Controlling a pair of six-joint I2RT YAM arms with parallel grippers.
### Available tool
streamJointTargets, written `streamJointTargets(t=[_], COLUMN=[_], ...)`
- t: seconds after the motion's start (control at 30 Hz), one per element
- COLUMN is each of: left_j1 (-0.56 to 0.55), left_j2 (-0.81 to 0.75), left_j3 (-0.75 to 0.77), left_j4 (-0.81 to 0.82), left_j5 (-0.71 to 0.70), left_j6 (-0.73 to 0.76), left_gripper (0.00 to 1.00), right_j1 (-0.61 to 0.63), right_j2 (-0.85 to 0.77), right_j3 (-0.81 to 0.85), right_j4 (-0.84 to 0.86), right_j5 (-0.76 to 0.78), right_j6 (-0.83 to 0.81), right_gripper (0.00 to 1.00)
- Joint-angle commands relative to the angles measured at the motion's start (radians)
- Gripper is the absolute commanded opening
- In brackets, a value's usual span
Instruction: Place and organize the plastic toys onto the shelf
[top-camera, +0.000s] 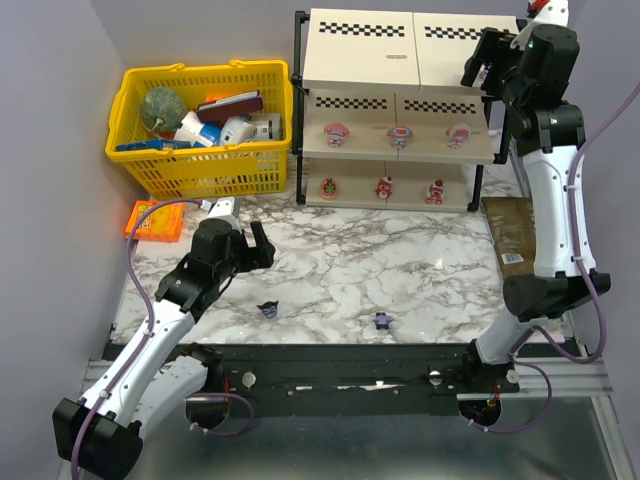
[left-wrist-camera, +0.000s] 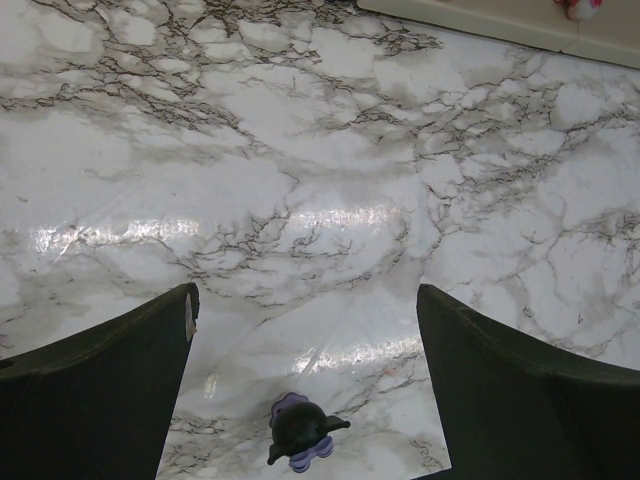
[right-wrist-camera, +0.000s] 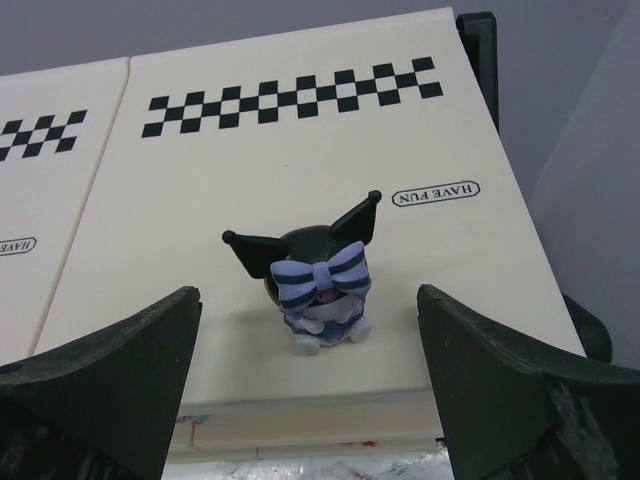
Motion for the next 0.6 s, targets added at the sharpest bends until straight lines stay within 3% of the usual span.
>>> streamJointTargets(t=[0.0, 0.23, 0.37, 0.43, 0.57], left_j1=[0.003, 0.003, 0.003, 0.003, 0.003], left_j2=[-0.02, -0.03, -0.022, -0.017, -0.014], left_j3=[0.0, 0.003, 0.005, 0.009, 0.009], left_j4=[0.016, 0.013, 0.008, 0.007, 0.013], left_j5=[-0.011, -0.02, -0.025, -0.032, -0.048], left_j6=[0.005, 0.005, 0.003, 0.002, -0.004], left_gripper=[0.99, 0.99, 0.99, 0.99, 0.99], right_j1=[-0.01, -0.009, -0.009, -0.009, 0.088], right_j2=[-0.071, -0.219, -0.356, -0.431, -0.575], right_j3=[-0.006, -0.06, -0.236, -0.301, -0.586], right_j4=[-0.025, -0.065, 0.017, 0.054, 0.278], right_j5=[-0.02, 0.0, -0.09, -0.214, -0.352], right_j6=[-0.001, 0.049, 0.071, 0.071, -0.024], right_gripper=[0.97, 1.0, 1.0, 0.99, 0.96])
